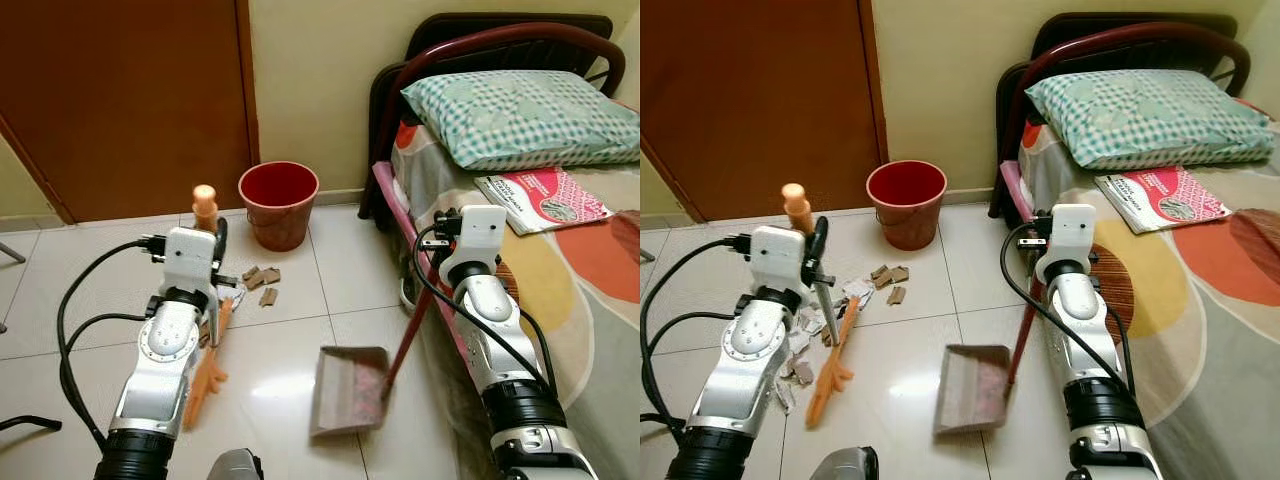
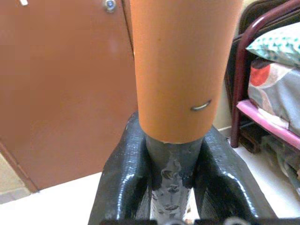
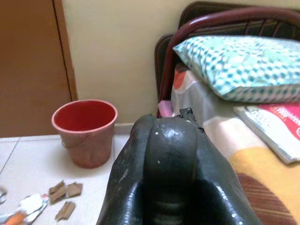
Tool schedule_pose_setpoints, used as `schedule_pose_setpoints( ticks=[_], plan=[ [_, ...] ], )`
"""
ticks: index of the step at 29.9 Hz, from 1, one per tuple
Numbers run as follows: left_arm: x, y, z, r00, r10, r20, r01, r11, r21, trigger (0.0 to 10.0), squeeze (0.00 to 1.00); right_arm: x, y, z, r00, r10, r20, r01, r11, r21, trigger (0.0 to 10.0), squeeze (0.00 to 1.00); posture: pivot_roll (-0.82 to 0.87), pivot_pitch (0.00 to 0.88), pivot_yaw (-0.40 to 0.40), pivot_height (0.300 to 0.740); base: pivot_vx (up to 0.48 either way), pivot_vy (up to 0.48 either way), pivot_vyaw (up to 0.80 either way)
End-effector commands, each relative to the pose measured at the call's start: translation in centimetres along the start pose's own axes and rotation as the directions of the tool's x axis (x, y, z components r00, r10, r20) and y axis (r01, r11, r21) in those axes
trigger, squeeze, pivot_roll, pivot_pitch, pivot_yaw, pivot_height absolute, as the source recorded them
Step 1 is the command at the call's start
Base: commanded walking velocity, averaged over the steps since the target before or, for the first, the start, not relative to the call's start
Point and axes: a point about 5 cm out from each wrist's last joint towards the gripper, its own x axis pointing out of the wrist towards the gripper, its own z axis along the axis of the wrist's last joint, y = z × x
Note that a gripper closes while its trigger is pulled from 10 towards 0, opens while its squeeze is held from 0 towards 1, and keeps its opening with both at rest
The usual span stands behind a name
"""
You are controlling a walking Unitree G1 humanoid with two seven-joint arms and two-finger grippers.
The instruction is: Sweep floor
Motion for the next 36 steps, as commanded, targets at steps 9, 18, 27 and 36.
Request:
schedule_pose_setpoints(
  ticks=[9, 18, 27, 36],
  plan=[
    [-0.6, 0.1, -0.5, 1.0, -0.008, -0.012, 0.007, 1.0, -0.022, 10.0, 0.0, -2.1, -1.0, -2.3, 0.971, 0.053, -0.232, -0.06, 0.998, -0.023, 10.0, 0.0, -0.03, 0.014, -0.061, 0.74, 0.0, 0.0, 0.0],
    [-2.8, -0.9, -1.0, 0.998, -0.025, -0.054, 0.023, 0.998, -0.053, 10.0, 0.0, -8.5, -3.1, -4.0, 0.897, 0.109, -0.429, -0.133, 0.991, -0.026, 10.0, 0.0, -0.07, 0.149, -0.093, 0.74, 0.0, 0.0, 0.0],
    [-5.4, -1.3, -1.6, 0.993, -0.048, -0.11, 0.041, 0.997, -0.063, 10.0, 0.0, -17.3, -4.0, -4.9, 0.717, 0.167, -0.677, -0.18, 0.982, 0.052, 10.0, 0.0, -0.08, 0.201, -0.112, 0.74, 0.0, 0.0, 0.0],
    [-5.8, -1.7, -1.5, 0.99, -0.05, -0.135, 0.04, 0.996, -0.076, 10.0, 0.0, -19.7, -5.8, -3.8, 0.623, 0.201, -0.756, -0.269, 0.963, 0.035, 10.0, 0.0, -0.1, 0.231, -0.102, 0.74, 0.0, 0.0, 0.0]
  ],
)
